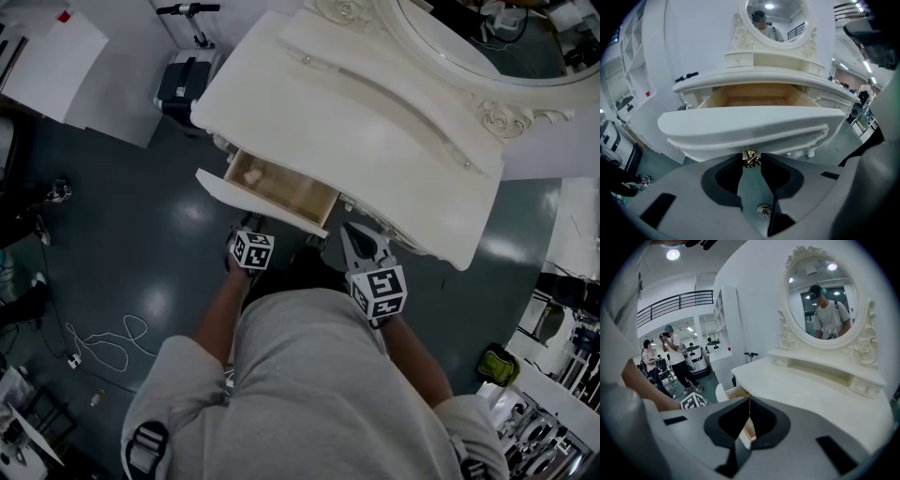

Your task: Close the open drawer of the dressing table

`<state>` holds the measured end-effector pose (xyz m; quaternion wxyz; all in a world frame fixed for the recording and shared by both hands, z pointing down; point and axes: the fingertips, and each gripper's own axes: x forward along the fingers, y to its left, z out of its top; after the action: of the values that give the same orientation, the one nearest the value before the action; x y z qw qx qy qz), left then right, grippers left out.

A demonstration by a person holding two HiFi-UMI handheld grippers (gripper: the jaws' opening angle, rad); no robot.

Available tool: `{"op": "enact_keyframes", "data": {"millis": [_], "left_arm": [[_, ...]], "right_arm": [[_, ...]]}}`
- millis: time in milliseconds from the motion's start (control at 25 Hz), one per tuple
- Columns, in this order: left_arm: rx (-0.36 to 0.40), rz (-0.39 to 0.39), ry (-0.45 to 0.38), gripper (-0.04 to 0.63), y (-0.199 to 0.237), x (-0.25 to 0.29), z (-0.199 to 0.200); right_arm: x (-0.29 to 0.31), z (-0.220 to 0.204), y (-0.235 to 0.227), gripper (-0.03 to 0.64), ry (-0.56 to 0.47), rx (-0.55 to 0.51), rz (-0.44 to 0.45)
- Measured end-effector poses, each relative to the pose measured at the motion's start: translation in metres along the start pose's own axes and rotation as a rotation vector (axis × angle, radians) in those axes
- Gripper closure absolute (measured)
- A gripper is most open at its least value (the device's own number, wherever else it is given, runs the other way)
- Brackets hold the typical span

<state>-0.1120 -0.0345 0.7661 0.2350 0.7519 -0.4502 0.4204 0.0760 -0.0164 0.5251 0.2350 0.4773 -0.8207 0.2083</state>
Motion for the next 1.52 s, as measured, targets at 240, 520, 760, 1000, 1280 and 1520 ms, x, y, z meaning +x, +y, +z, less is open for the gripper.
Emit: {"op": "enact_keyframes", "data": {"millis": [240, 520, 760, 1000, 1280, 1520], "left_arm": [[-0.006, 0.012, 0.006, 0.468, -0.002, 0.002, 0.001], [-0.015, 0.025, 0.021, 0.468, -0.001, 0.002, 0.002], [-0.021, 0.038, 0.024, 0.468, 0.001, 0.002, 0.003], [-0.023, 0.042, 0.022, 0.468, 0.000, 0.005, 0.006], [-0.031, 0.047, 0.025, 0.468, 0.000, 0.007, 0.011], [-0.032, 0.051, 0.021, 0.468, 0.002, 0.008, 0.012]], "right_arm": [[0.007, 0.002, -0.005, 0.601, 0.002, -0.013, 0.036], [0.019, 0.005, -0.001, 0.601, 0.007, -0.025, 0.090], [0.026, 0.008, 0.001, 0.601, 0.010, -0.036, 0.115], [0.029, 0.008, 0.001, 0.601, 0.017, -0.047, 0.127], [0.032, 0.010, -0.002, 0.601, 0.026, -0.064, 0.142], [0.033, 0.011, -0.003, 0.600, 0.028, -0.076, 0.154]]}}
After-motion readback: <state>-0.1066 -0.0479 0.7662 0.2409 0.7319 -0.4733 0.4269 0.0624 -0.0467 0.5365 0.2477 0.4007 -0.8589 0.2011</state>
